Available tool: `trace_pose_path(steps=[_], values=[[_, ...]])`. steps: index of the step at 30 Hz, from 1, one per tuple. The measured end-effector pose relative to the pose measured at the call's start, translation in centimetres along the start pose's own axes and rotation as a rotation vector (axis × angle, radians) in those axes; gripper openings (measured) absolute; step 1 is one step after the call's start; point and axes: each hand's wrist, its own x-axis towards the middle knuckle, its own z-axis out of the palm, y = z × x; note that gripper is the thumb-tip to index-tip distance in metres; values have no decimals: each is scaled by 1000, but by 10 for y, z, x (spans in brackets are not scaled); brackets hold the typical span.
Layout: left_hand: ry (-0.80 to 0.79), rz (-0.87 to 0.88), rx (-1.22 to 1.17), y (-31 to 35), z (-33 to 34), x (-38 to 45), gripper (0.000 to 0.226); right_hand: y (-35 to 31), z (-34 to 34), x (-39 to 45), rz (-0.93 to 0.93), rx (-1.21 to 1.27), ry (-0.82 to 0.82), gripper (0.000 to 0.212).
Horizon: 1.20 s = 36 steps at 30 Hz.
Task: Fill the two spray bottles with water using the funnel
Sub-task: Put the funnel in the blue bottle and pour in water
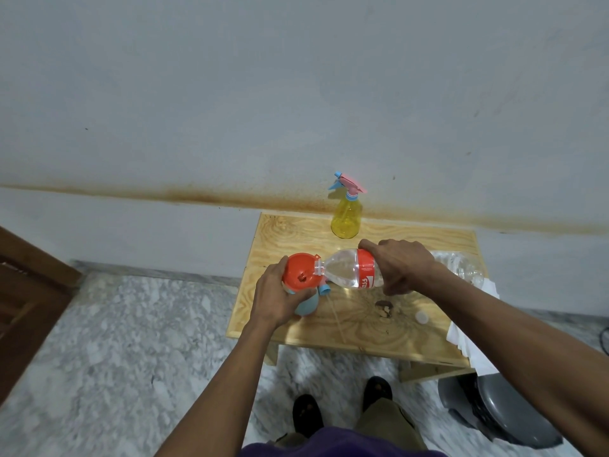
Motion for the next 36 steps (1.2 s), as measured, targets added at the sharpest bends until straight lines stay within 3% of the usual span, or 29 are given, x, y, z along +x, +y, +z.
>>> trace_pose_path(steps=[13,19,22,28,36], values=[[0,15,-11,0,-1,0,100,-2,11,-1,-9,115,31,93],[8,34,-11,1,-1,1,93,-10,30,0,2,364,86,89],[5,28,0,-2,-1,2,95,-15,44,-1,7,543,164,93],[6,45,14,-2,1,4,91,-15,62,-12,55,901,472,88],[1,38,78,-9,5,10,88,6,77,-16,452,1090,754,90]])
